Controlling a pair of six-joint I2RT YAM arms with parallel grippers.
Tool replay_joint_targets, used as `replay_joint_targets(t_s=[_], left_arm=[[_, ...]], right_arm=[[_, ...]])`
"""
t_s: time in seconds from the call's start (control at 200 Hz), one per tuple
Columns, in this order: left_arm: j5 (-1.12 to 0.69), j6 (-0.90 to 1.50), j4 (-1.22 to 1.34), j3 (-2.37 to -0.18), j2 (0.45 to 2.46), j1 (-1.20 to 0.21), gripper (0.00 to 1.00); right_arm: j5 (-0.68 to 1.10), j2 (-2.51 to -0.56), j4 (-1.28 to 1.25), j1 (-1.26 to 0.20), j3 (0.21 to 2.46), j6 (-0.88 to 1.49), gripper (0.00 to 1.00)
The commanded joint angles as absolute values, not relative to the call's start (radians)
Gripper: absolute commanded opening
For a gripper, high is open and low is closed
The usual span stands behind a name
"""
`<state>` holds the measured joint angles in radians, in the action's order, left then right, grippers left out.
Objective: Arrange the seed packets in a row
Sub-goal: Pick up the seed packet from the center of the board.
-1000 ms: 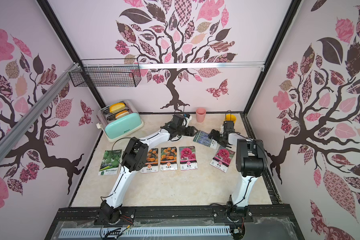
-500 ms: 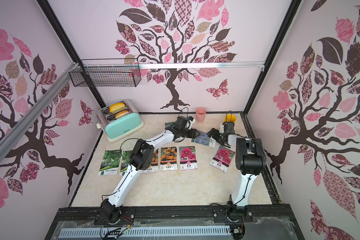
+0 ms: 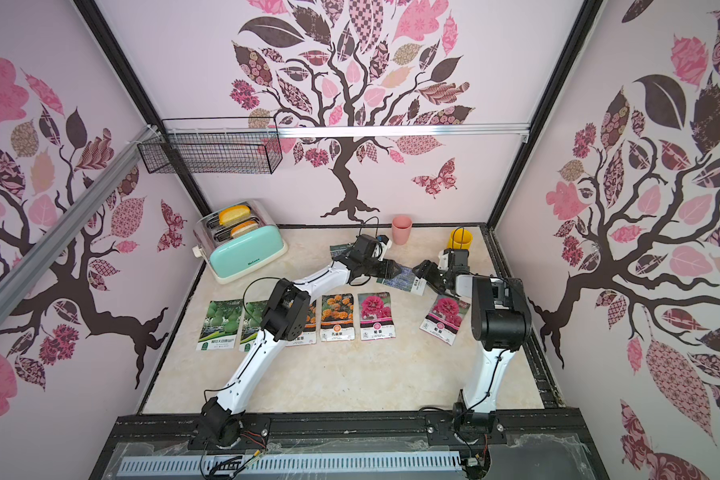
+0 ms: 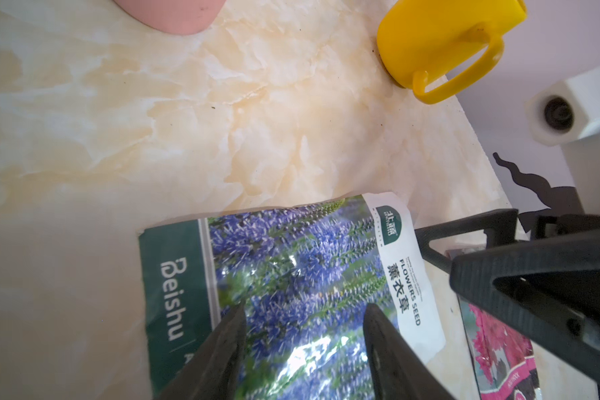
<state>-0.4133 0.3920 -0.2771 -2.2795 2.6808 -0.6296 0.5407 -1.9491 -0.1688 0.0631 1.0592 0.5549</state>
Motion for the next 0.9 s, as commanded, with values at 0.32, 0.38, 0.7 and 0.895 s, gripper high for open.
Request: replay_joint_targets(t_s=[0.32, 0.38, 0.7, 0.895], left_arm=[[-0.453, 0.402, -0.355, -2.383, 2.740, -0.641, 0.45], [-0.455, 0.403, -0.358, -2.384, 2.734, -0.641, 0.39], [-0.451, 0.402, -0.367, -2.401, 2.729, -0.641, 0.22], [-0.466, 0.420, -0.349, -2.403, 2.732, -0.641, 0.17]], right_arm=[[0.651, -1.910, -0.272, 0.061, 1.029, 0.661, 0.61], [0.651, -1.906, -0.279, 0.061, 1.027, 0.665, 0.59], [0.695, -1.890, -0.342, 0.061, 1.028, 0.713, 0.54], [0.705, -1.883, -0.370, 0.050, 1.030, 0.730, 0.44]])
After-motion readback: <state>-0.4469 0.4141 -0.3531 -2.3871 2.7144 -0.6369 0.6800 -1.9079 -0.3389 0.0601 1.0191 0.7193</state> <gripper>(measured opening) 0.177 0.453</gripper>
